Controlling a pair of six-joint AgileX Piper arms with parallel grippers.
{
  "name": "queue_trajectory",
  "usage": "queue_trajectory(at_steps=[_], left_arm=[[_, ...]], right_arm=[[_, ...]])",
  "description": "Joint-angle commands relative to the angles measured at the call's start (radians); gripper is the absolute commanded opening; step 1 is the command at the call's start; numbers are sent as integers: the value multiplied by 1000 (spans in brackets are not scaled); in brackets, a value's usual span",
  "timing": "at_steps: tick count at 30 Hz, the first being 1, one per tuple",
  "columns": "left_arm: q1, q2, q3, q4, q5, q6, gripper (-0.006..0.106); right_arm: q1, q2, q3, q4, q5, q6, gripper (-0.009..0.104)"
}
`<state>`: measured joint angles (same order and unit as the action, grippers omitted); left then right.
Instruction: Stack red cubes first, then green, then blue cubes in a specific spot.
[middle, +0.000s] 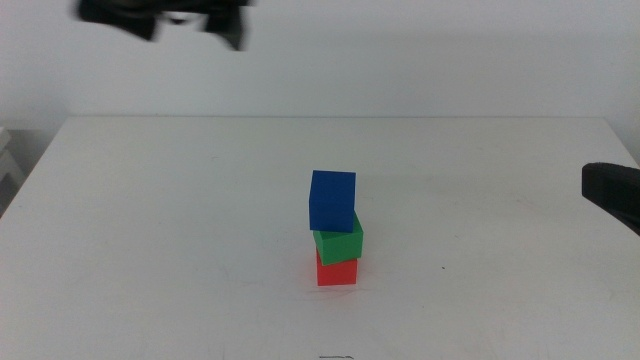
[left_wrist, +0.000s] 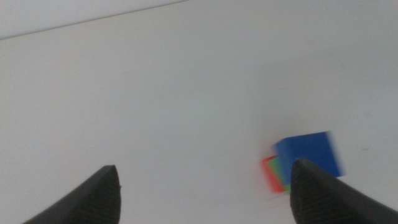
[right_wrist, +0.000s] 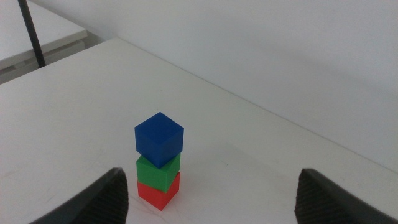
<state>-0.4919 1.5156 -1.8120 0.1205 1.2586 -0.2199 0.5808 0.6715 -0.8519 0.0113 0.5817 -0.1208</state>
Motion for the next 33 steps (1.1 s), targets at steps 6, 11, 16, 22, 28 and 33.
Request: queue_trajectory(at_steps=[6,11,16,22,28,33], left_arm=[[249,-316,273,-37,-73,79,94],[390,-510,466,-108,-258,192,94],[439,-649,584,-103,-356,200,94],[439,-751,611,-110,-377,198,94],[439,-766,611,-105,-377,198,94],[439,-786,611,-106,-377,198,94]], right_arm=[[-7,4,-25,-5,-73,-8,73],[-7,4,-25,-5,-73,-8,73],[-7,4,-25,-5,-73,-8,73],[-7,4,-25,-5,-73,-8,73],[-7,4,-25,-5,-73,-8,73],[-7,4,-25,-5,-73,-8,73]])
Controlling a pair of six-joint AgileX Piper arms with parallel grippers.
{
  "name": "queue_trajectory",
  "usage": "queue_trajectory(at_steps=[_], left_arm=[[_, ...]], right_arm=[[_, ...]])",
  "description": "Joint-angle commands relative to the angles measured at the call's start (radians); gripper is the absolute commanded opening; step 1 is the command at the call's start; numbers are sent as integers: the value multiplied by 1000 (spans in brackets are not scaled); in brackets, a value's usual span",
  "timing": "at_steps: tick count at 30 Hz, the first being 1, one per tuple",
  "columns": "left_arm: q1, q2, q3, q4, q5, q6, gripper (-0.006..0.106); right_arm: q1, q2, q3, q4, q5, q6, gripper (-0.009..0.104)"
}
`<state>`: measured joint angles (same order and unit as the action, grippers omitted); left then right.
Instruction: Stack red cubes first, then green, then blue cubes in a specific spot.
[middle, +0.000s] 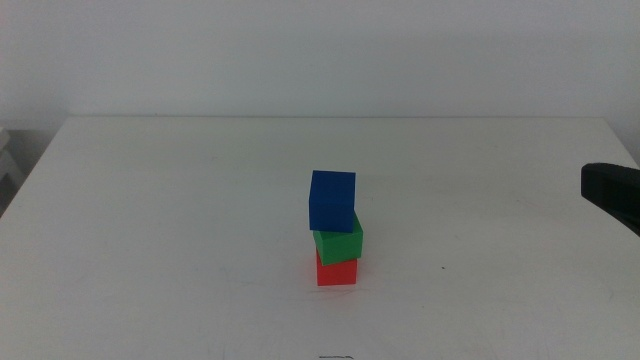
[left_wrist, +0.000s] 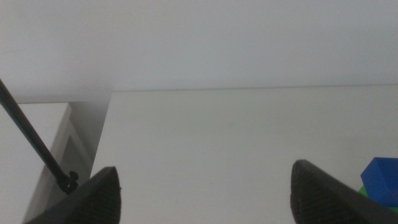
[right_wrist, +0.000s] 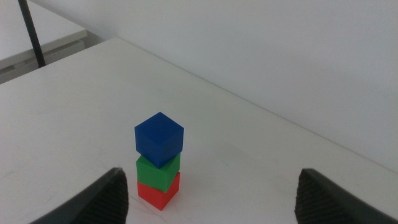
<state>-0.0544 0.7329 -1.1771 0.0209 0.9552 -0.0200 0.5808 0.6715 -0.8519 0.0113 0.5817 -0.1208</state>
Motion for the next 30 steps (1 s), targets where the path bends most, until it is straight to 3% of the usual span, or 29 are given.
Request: queue_trajectory(at_steps=[1,9,17,25,30], left_arm=[[1,-7,-24,-6,-73,-2,94],[1,-35,-2,77,-80,-2,94],[1,-240,293,90,-334,-2,94],[1,-444,634,87,-638,-2,94],[1,-547,817,58,-768,-2,94]], right_arm=[[-7,4,-25,-5,-73,-8,73],[-7,-7,2,-11,-99,-8,73],[-26,-110,243,-11,-183,-8,73],[-323,-302,444,18,-194,-8,73],[-475,-485,546,-17,-236,-8,73]])
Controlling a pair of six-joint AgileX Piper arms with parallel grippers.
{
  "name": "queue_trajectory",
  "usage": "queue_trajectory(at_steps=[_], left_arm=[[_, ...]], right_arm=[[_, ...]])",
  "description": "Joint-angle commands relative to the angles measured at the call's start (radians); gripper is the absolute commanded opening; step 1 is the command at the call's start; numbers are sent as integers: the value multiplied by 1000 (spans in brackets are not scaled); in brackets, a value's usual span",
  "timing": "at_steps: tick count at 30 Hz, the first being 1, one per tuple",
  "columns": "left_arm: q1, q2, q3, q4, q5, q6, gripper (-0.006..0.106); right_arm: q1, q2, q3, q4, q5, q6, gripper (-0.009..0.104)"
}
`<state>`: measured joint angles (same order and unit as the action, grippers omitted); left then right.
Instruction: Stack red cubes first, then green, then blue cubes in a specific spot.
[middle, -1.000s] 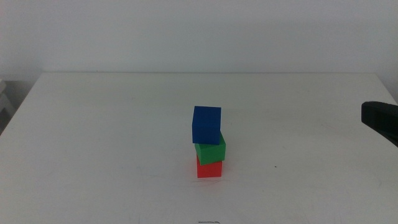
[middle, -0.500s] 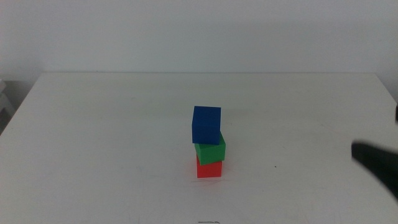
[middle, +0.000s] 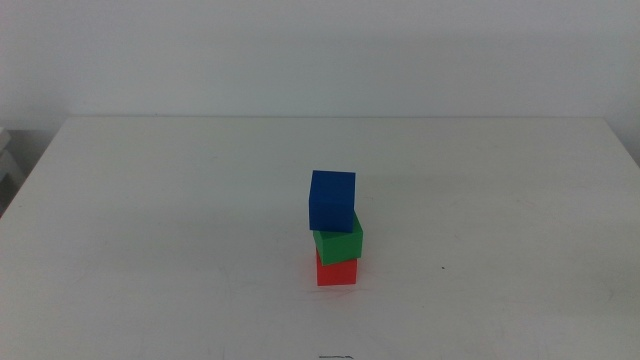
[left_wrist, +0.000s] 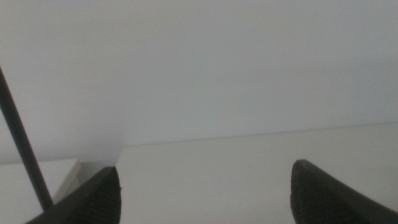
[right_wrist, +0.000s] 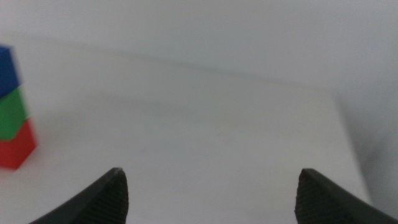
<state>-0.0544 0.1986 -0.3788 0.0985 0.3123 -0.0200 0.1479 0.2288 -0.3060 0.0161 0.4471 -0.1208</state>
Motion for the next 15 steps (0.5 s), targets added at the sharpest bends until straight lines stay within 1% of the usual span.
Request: queue_trajectory(at_steps=[1,4,8,11,15], left_arm=[[1,-32,50,-31,-138,-2,94],[1,-80,125,-66,-157,-2,94],[1,-123,219,-69,-195,-2,94],[1,-148,295,-69,-234,-2,94],[1,-196,365,-69,-251,-2,94]], right_arm=[[-58,-70,15,-26,-112,-8,73],[-105,-156,66,-28,-160,-8,73],[-151,-239,144,-27,-210,-8,73],[-164,-261,238,-25,-244,-8,73],[-164,-261,297,-25,-253,-8,73]])
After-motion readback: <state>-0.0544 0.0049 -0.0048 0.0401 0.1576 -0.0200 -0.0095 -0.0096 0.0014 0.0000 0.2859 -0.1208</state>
